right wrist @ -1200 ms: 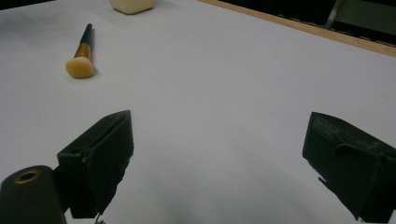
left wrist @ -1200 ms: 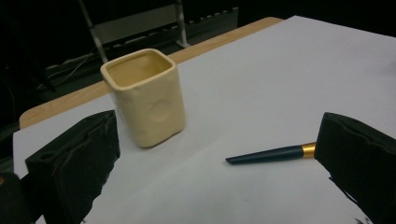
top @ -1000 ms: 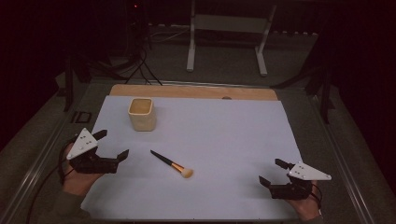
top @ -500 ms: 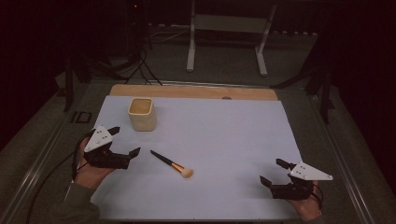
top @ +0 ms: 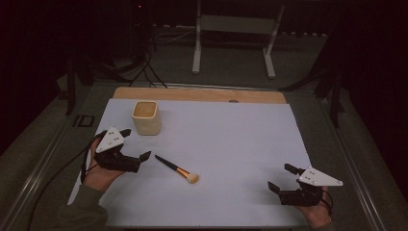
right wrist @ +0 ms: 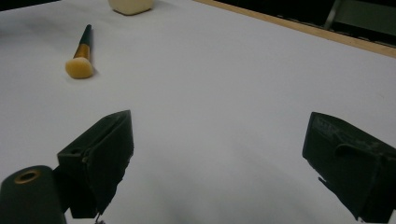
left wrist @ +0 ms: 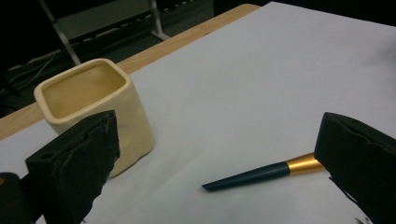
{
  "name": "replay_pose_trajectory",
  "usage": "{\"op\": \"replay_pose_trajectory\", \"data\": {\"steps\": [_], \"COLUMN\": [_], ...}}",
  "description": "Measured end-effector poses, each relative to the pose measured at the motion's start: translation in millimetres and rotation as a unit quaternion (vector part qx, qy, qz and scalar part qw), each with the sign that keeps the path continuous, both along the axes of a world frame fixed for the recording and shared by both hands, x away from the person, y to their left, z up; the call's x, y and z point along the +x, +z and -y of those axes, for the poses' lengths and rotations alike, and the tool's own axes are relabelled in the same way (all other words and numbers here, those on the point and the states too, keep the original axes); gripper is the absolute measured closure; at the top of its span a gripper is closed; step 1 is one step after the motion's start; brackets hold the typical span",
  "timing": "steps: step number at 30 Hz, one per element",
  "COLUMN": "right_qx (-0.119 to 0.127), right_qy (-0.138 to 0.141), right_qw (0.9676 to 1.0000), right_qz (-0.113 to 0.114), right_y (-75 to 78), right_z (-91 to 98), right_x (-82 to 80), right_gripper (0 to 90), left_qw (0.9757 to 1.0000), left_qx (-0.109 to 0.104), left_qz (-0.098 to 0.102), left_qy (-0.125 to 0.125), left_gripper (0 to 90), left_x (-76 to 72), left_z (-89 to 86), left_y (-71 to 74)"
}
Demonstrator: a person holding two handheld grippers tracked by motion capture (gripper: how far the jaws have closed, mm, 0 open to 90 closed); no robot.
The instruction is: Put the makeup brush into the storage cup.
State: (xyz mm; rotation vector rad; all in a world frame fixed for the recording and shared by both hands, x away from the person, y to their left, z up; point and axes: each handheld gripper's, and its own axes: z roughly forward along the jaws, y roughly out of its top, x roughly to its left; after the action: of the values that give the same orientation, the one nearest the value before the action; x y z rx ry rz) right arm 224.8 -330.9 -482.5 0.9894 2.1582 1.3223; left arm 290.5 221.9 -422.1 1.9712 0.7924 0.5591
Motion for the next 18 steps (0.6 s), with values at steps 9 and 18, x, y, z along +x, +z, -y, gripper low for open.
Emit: {"op": "replay_pose_trajectory", "data": {"steps": [9,18], "right_qx": [0.000,-0.001], "right_qy": [0.002,0.002], "right_qw": [1.0000,1.0000], "right_qz": [-0.001,-0.001], "right_y": [-0.2,-0.1], "right_z": [-0.1,0.1], "right_x": [0.0,-0.3], "right_gripper": [8.7,8.7], "left_qw": [0.9998,0.9997], "left_qx": [0.007,0.010], "left_qz": [-0.005,-0.005], "left_qy": [-0.016,-0.022], "left_gripper": [1.4,1.4], "left_x": [5.1,6.5], "left_z": [12.6,16.8], "left_y": [-1.3,-0.8]}}
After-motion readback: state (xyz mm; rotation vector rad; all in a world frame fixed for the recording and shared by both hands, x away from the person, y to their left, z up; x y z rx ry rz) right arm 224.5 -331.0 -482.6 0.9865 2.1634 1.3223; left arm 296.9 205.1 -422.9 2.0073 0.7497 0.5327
